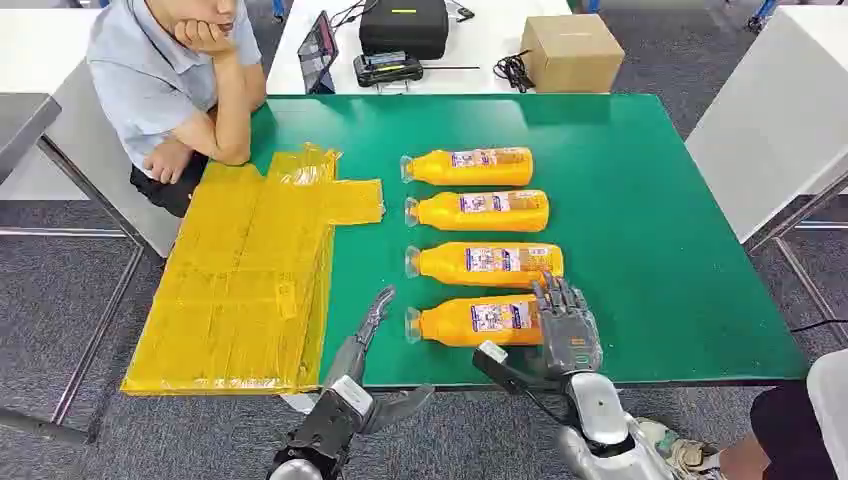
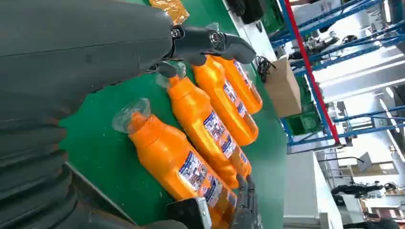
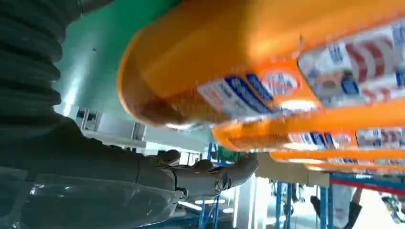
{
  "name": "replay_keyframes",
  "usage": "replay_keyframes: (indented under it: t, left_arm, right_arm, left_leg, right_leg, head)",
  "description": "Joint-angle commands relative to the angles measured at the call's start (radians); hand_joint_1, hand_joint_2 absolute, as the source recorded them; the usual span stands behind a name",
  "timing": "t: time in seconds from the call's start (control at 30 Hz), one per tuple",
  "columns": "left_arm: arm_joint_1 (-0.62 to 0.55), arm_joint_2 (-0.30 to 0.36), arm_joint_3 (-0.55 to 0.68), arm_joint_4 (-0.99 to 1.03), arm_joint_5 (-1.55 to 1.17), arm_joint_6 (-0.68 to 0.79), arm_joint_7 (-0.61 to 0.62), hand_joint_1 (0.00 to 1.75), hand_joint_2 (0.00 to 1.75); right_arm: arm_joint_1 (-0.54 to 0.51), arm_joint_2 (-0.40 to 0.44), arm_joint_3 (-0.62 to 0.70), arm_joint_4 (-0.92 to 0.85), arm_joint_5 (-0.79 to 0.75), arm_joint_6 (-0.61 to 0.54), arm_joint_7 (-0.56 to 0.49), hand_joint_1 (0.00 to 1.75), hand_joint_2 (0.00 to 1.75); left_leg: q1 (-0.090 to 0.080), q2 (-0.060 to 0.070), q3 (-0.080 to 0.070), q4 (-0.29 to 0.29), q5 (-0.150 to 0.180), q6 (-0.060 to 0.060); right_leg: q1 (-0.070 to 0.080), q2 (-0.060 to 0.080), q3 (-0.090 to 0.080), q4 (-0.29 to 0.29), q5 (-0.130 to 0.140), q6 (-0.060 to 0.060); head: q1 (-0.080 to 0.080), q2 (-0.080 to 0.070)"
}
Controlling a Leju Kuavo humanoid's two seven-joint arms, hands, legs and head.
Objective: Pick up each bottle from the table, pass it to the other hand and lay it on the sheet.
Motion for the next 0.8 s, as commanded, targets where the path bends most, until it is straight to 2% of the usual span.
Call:
replay_keyframes:
  t: [0.03, 0.1, 0.57, 0.8]
  left_arm:
    - [-0.017, 0.032, -0.019, 0.032, -0.010, -0.011, 0.020, 0.00, 1.75]
    - [-0.016, 0.033, -0.021, 0.033, -0.011, -0.020, 0.027, 0.00, 1.75]
    - [-0.018, 0.034, -0.026, 0.039, -0.013, -0.034, 0.038, 0.00, 1.75]
    - [-0.027, 0.033, -0.030, 0.056, -0.014, -0.038, 0.044, 0.00, 1.75]
  right_arm:
    - [-0.047, -0.004, 0.041, 0.107, -0.001, 0.024, 0.004, 0.00, 1.75]
    - [-0.054, -0.012, 0.045, 0.113, -0.002, 0.037, 0.004, 0.00, 1.75]
    - [-0.107, -0.025, 0.060, 0.185, -0.015, 0.080, 0.000, 0.00, 1.75]
    - [-0.133, -0.026, 0.079, 0.226, -0.060, 0.155, -0.012, 0.00, 1.75]
  left_leg:
    - [0.002, 0.003, 0.007, 0.000, -0.003, -0.003]
    - [0.001, 0.002, 0.003, -0.001, -0.001, -0.001]
    - [0.001, 0.002, 0.007, -0.001, -0.001, -0.002]
    - [0.001, 0.002, 0.009, -0.001, -0.001, -0.002]
  right_leg:
    - [0.002, 0.002, 0.006, -0.001, -0.002, -0.003]
    - [0.001, 0.001, 0.003, -0.001, 0.000, -0.002]
    - [0.001, 0.001, 0.007, -0.001, 0.000, -0.002]
    - [0.001, 0.001, 0.009, -0.002, 0.000, -0.002]
  head:
    - [0.000, 0.000]
    - [0.000, 0.000]
    - [0.000, 0.000]
    - [0.000, 0.000]
